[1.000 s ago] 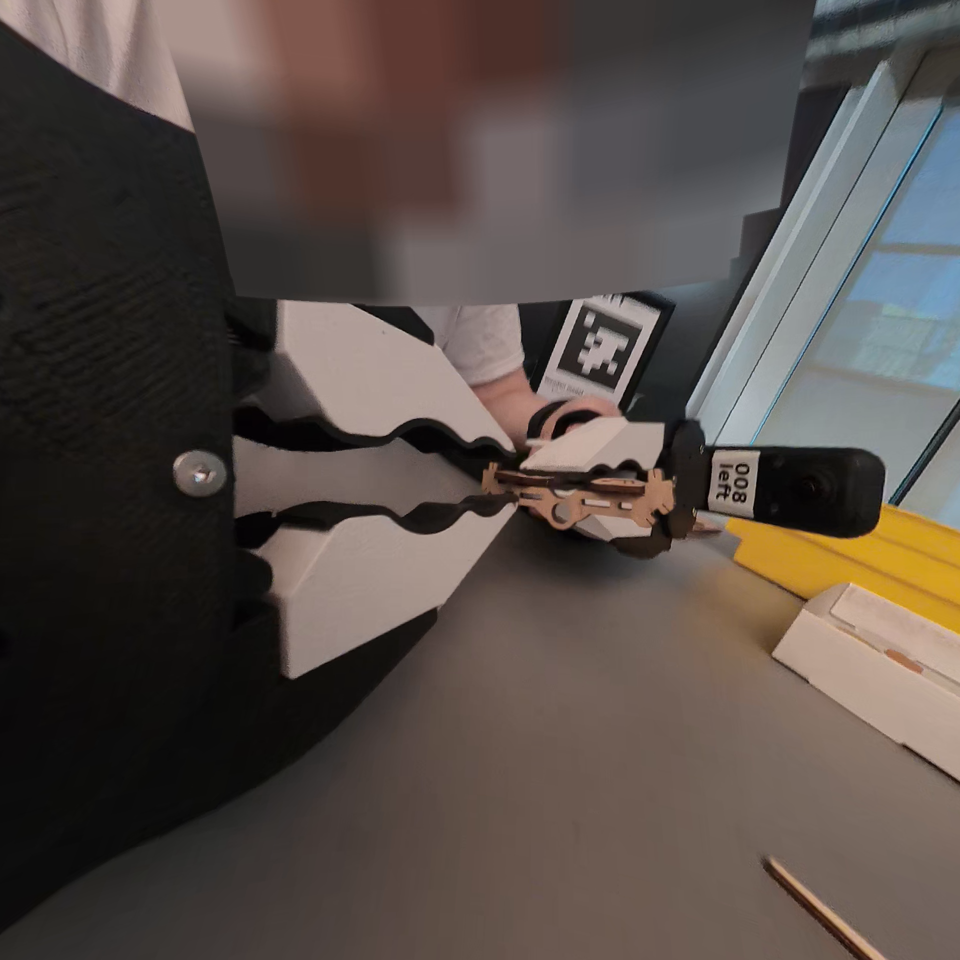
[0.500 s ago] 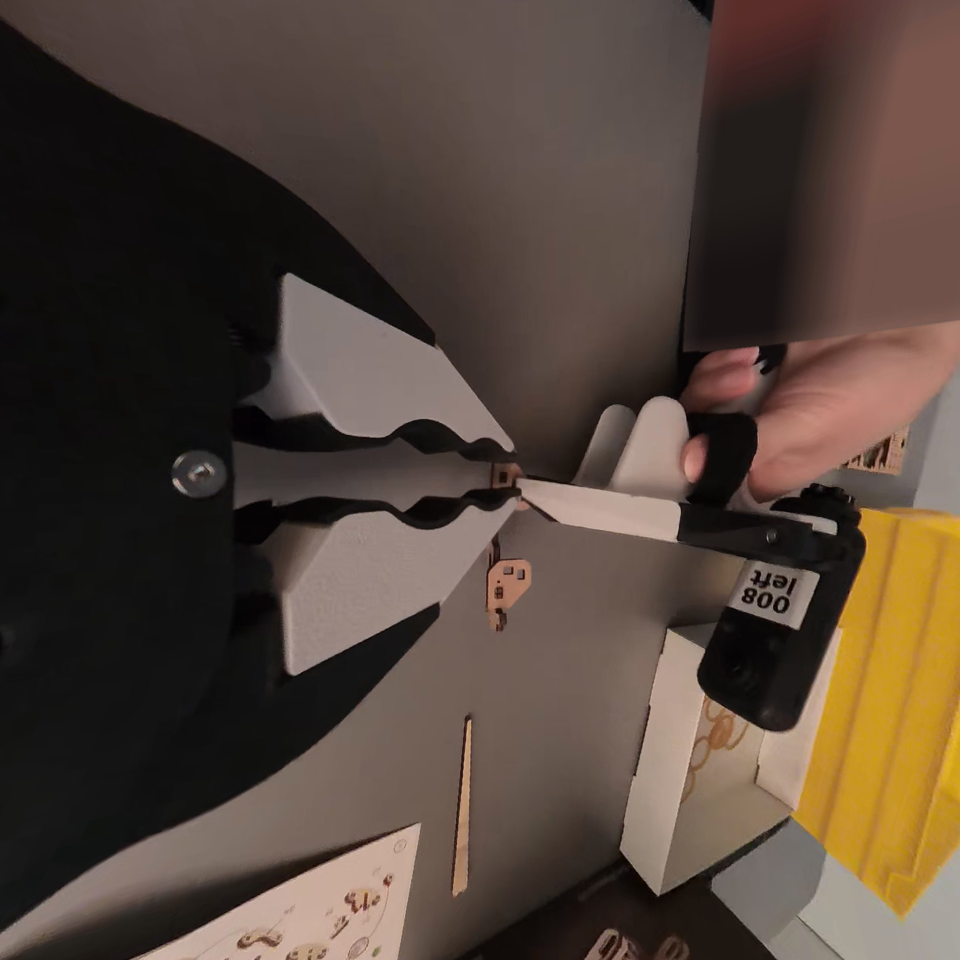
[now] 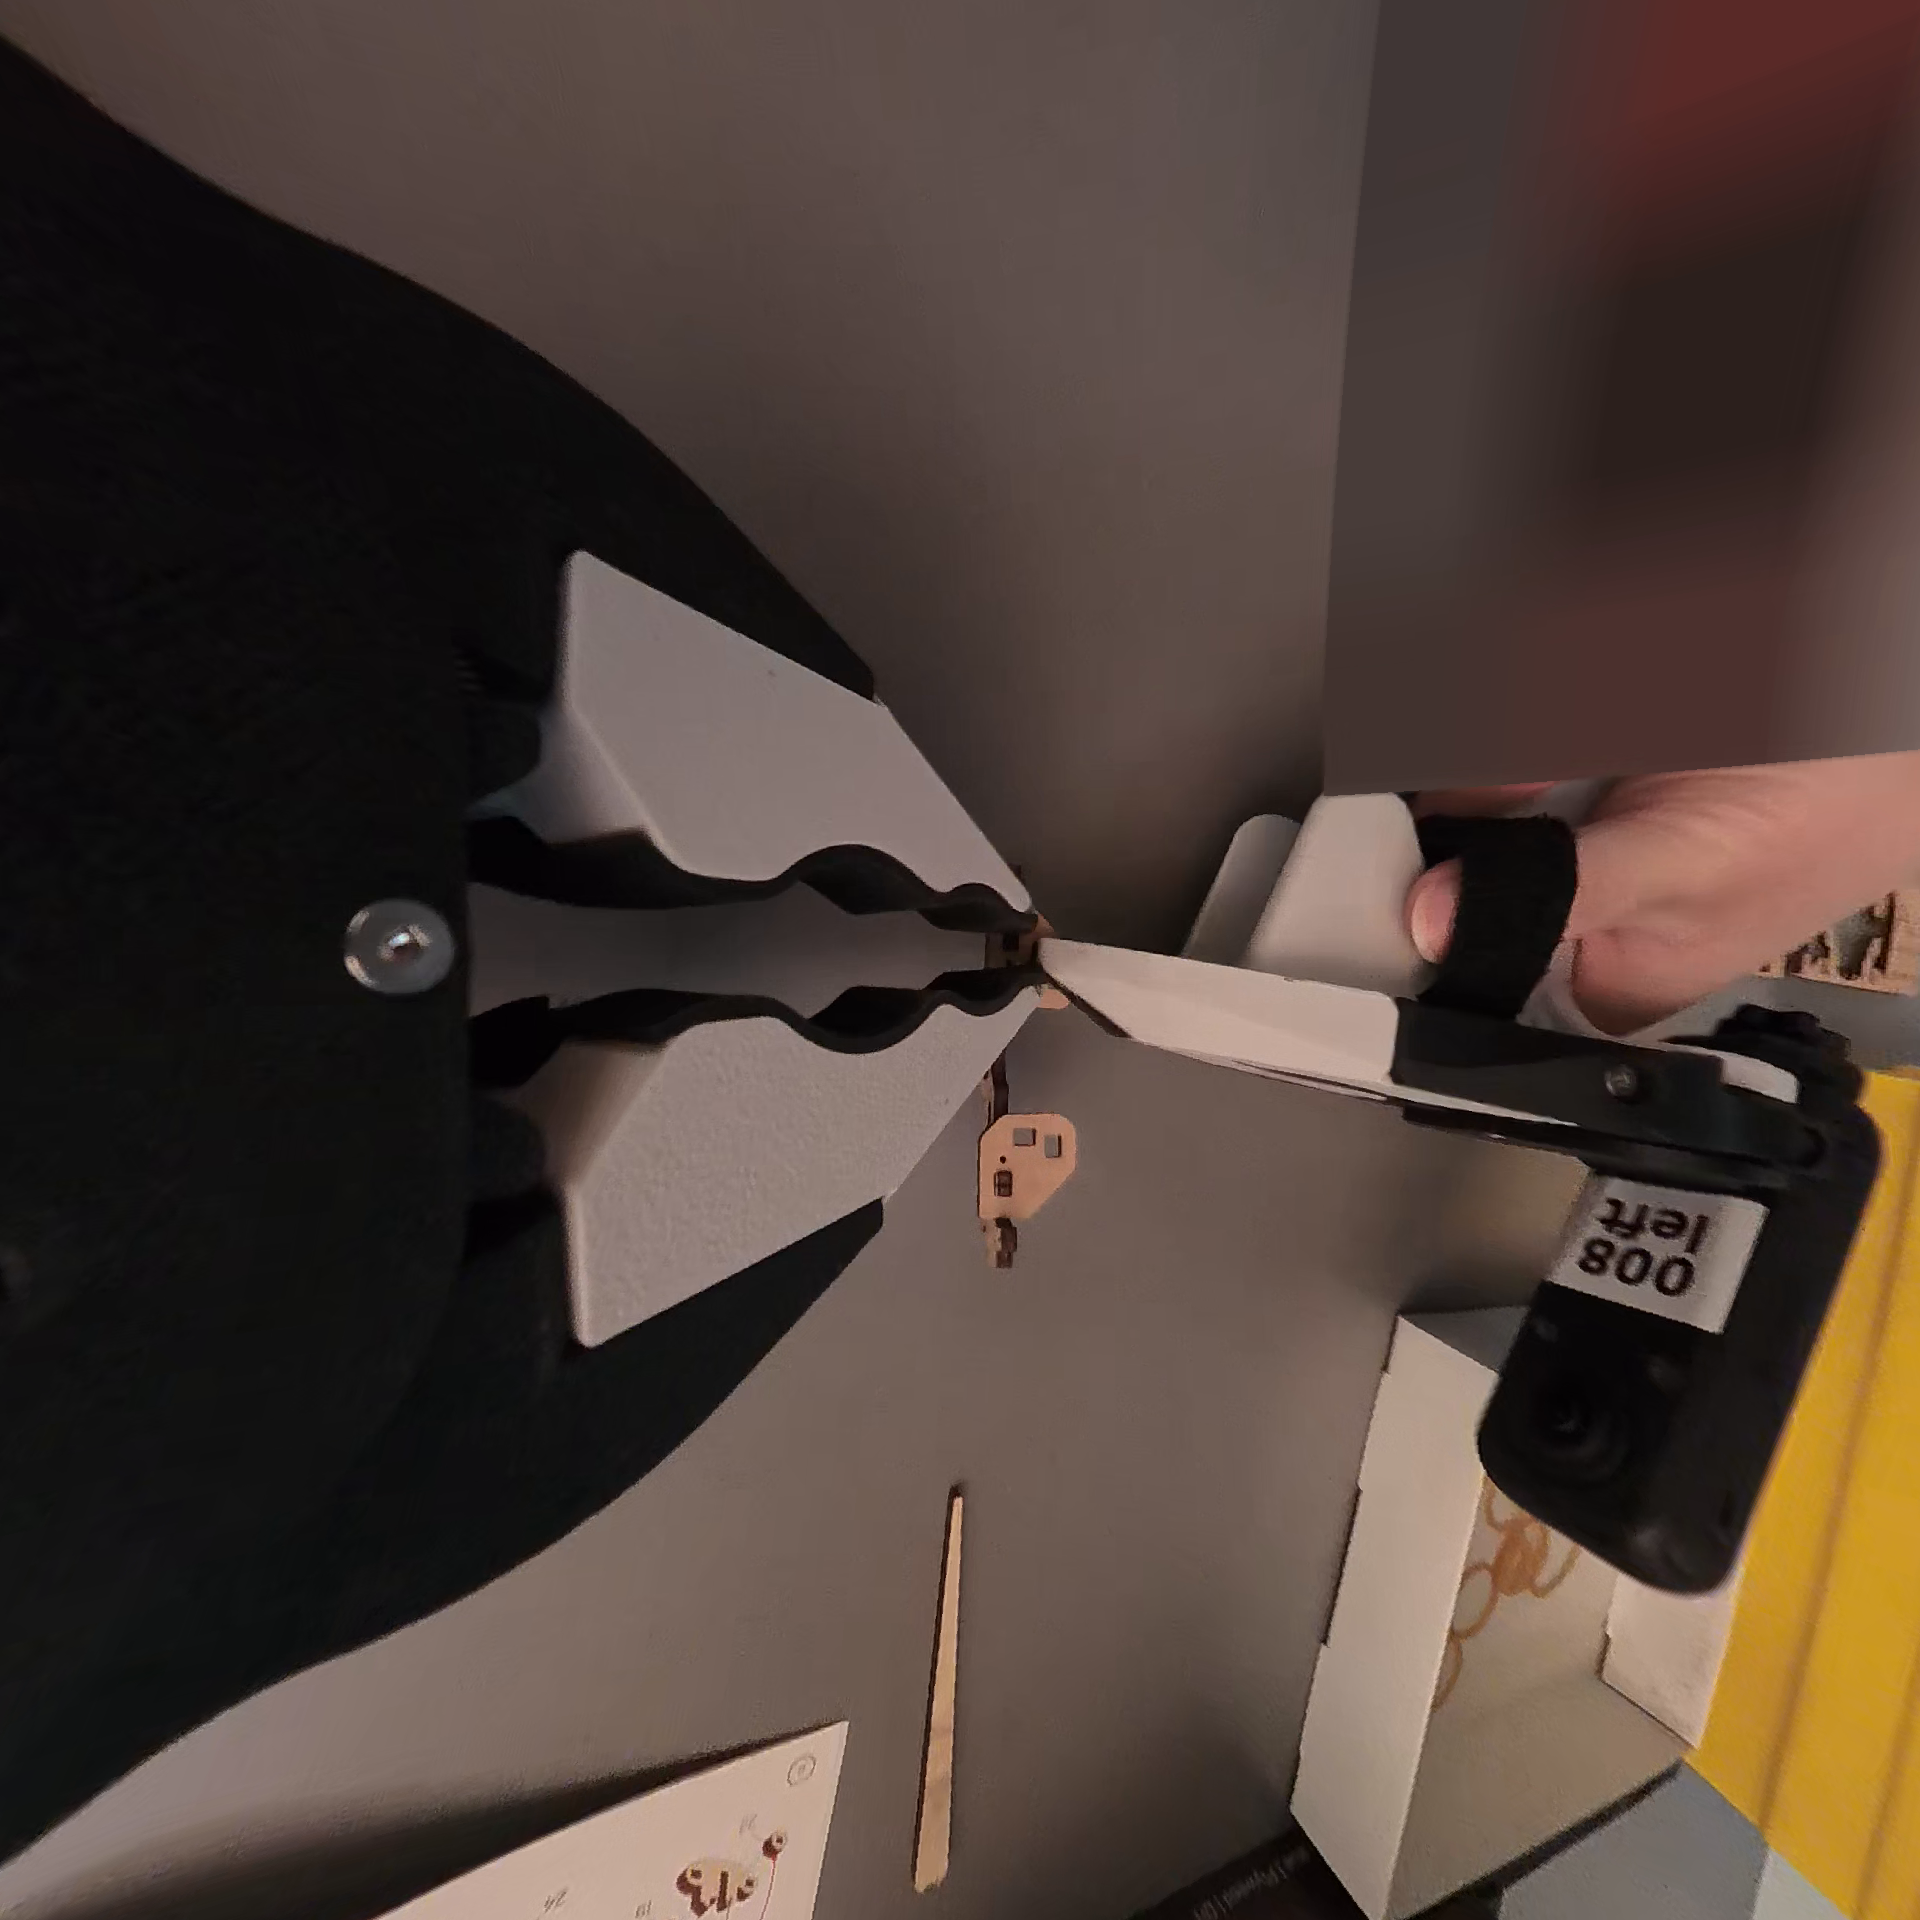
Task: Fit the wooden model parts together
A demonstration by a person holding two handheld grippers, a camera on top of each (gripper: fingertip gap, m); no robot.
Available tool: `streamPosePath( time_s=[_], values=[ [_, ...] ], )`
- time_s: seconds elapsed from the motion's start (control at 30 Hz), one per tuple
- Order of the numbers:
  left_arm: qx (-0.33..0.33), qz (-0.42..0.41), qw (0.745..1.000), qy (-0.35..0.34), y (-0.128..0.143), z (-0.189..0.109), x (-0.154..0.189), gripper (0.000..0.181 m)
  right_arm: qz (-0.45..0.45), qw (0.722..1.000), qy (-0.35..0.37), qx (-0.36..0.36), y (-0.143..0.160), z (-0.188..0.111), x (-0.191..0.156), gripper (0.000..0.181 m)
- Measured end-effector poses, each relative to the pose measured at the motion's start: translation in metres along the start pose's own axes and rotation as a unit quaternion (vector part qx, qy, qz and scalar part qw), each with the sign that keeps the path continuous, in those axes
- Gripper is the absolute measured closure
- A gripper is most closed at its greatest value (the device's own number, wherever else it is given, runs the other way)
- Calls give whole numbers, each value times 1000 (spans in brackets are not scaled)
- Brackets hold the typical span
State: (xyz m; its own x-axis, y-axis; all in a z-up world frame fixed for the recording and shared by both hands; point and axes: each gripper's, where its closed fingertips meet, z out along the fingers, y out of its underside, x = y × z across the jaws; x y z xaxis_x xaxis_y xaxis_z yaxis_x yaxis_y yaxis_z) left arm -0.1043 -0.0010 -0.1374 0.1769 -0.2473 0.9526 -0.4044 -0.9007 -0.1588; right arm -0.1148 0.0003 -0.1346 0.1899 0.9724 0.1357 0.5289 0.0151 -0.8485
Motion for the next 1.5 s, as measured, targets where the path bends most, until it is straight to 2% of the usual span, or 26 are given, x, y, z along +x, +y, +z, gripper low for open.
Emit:
streamPosePath(
  time_s=[0.17,0.23,0.33,0.4,0.57,0.67,0.77,0.8,0.87,0.97,1.17,1.27,1.37,1.5],
  values=[
    [1,8,1000,-19,0,1,-4,180,-2,1000,1,-17,5,2,0,175],
    [3,5,1000,-10,0,1,-1,174,-8,997,-2,-70,21,6,-2,172],
    [18,-2,1000,3,-4,-2,2,168,-50,997,29,-49,12,6,1,177],
    [16,5,1000,-1,-3,-3,2,174,-40,996,33,-67,19,6,3,176],
    [28,64,997,-35,-1,-15,7,177,-25,998,26,-51,16,1,2,170],
    [22,123,988,-91,6,-21,7,181,-31,997,28,-59,18,4,6,164],
    [10,193,954,-227,7,-30,-20,181,-18,998,26,-51,15,4,9,158],
    [11,202,951,-233,7,-29,-20,181,-5,999,22,-42,13,3,10,156],
    [14,196,958,-207,8,-25,-15,181,32,999,16,-18,7,-1,11,156],
    [34,202,958,-203,3,-29,-13,181,79,997,1,6,1,-3,9,156],
    [54,207,960,-178,-2,-32,-6,181,108,994,-5,-19,4,7,6,153],
    [68,198,965,-158,-5,-35,-3,181,110,993,-5,-40,9,11,5,162],
    [79,193,968,-143,-8,-40,0,180,82,995,-18,-51,6,11,-3,163],
    [96,188,968,-133,-13,-45,3,166,-37,996,20,-81,-1,8,-6,163]
  ],
)
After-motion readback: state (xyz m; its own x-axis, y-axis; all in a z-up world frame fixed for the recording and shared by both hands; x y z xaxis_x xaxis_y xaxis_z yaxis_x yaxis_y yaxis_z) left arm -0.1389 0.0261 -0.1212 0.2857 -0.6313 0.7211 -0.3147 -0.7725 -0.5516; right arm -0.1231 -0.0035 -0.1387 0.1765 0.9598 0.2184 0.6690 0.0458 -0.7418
